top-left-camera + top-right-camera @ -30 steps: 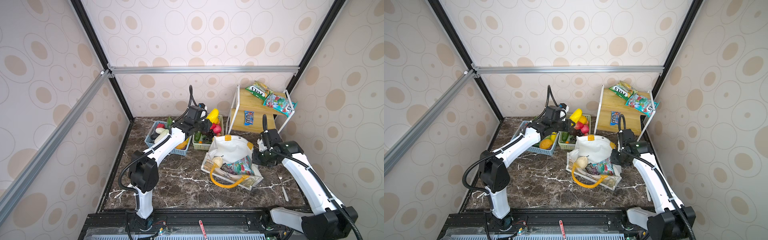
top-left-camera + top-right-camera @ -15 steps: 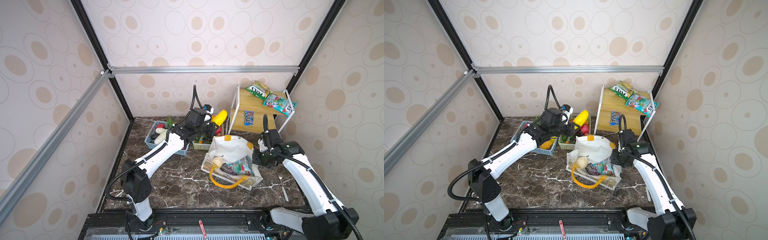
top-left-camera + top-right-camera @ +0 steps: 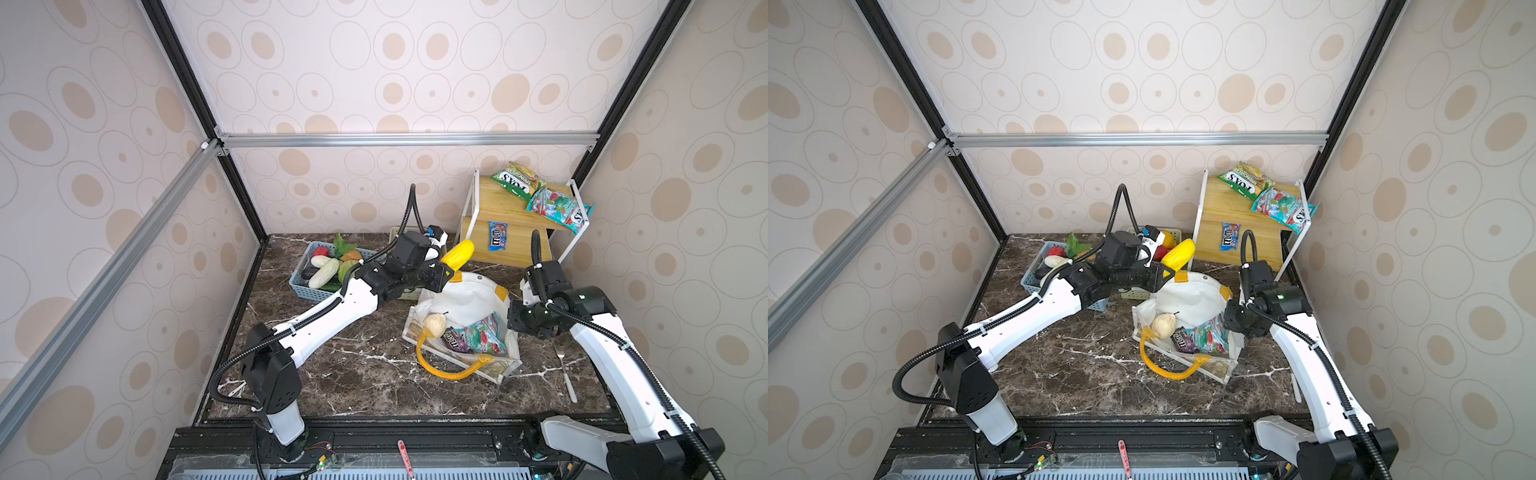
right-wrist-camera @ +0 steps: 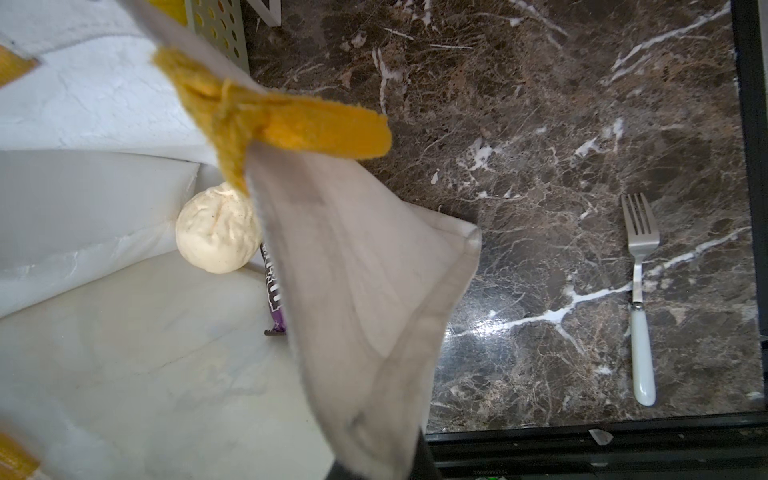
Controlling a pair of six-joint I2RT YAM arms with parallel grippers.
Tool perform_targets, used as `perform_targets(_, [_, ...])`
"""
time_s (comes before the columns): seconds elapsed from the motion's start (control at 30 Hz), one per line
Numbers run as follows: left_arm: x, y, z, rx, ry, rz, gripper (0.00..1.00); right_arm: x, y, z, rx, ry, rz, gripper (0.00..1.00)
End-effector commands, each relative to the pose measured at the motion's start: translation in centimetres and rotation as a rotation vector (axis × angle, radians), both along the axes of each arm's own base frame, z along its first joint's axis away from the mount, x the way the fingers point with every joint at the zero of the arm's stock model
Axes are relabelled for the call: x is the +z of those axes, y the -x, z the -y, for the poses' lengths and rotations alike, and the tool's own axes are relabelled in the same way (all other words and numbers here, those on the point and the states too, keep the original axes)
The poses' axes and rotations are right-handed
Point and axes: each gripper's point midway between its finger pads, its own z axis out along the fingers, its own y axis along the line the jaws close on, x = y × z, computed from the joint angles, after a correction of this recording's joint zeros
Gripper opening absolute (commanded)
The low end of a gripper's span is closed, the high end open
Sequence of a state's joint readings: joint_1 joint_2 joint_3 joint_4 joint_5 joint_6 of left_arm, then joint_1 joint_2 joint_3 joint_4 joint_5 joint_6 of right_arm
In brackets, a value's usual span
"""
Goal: Place the food into the grocery bag and tie it
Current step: 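Lift the yellow melon and carry it over the tote with the left gripper, then lower the yellow melon into the tote beside the bread with the left gripper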
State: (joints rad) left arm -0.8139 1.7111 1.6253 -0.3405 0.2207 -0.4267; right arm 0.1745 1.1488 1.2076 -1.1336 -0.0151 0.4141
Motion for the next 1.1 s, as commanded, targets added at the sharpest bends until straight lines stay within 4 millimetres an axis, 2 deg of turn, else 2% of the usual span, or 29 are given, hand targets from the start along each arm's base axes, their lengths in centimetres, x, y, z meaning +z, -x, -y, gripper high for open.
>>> perform_targets(0.0, [1.0,1.5,0.5,-0.033,-0.020,0.036,0.32,0.0,0.6,0.3,-0.005,0.008,-0.005,0.09])
perform_targets(0.5, [-4.0,5.5,2.8,-0.104,-0.145,-0.005,0.32,0.0,-0.4,-0.6,-0.005,-0.036,0.015,0.09])
perform_targets(1.07, [-9.7,6.6,3.5,-0.142,-0.286,-0.041,0.32,0.3,-0.6,-0.8,-0.010,-0.055,0.022,0.09])
